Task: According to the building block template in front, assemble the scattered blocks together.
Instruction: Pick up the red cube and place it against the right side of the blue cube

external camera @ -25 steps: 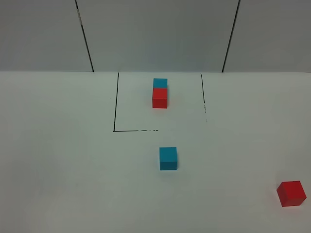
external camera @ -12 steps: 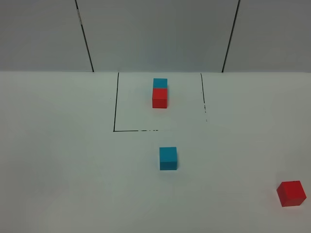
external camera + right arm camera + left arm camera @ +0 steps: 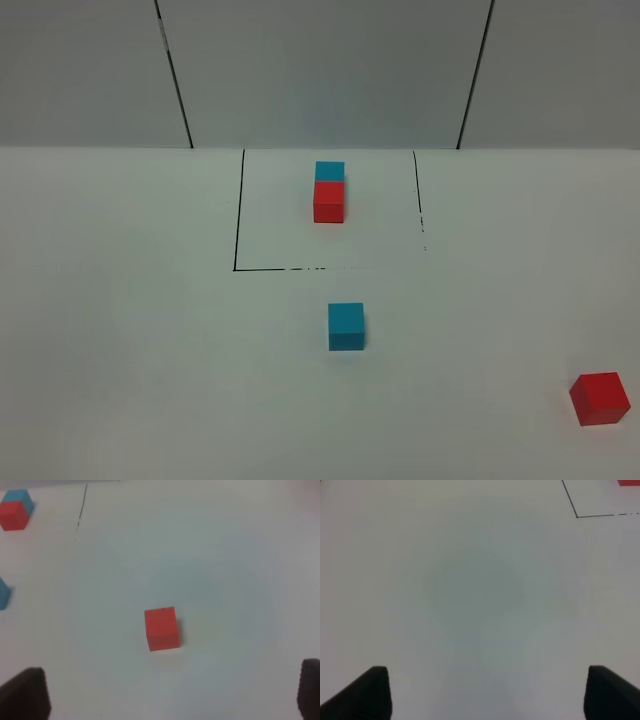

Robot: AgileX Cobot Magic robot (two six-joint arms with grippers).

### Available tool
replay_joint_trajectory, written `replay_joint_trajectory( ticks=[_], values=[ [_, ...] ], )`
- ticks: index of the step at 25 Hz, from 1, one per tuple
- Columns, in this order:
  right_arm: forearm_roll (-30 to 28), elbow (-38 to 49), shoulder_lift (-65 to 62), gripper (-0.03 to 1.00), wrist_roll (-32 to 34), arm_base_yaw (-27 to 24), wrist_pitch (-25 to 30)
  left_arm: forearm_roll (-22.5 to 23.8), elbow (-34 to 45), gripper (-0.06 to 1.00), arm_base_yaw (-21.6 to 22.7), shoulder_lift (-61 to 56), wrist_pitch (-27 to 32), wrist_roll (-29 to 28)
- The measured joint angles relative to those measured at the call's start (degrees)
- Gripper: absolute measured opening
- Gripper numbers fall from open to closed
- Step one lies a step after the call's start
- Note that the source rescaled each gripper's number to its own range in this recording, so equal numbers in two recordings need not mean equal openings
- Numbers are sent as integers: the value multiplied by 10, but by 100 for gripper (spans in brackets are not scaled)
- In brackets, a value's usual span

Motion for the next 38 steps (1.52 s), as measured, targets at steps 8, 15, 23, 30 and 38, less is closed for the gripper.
replay_joint_trajectory(
  ticks=[8, 15, 23, 30, 38],
  values=[
    [0, 0, 0, 100, 0, 0, 0, 0, 0, 65, 0, 0, 0, 0],
    [0, 0, 0, 100, 0, 0, 0, 0, 0, 65, 0, 0, 0, 0],
    [25, -4, 0, 100, 0, 0, 6, 0, 0, 65, 0, 0, 0, 0],
    [36, -88, 187, 100, -3, 0, 47, 0, 0, 65, 0, 0, 0, 0],
    [53, -170, 558, 100, -76, 0, 7, 0, 0, 65, 0, 0, 0, 0]
  ],
)
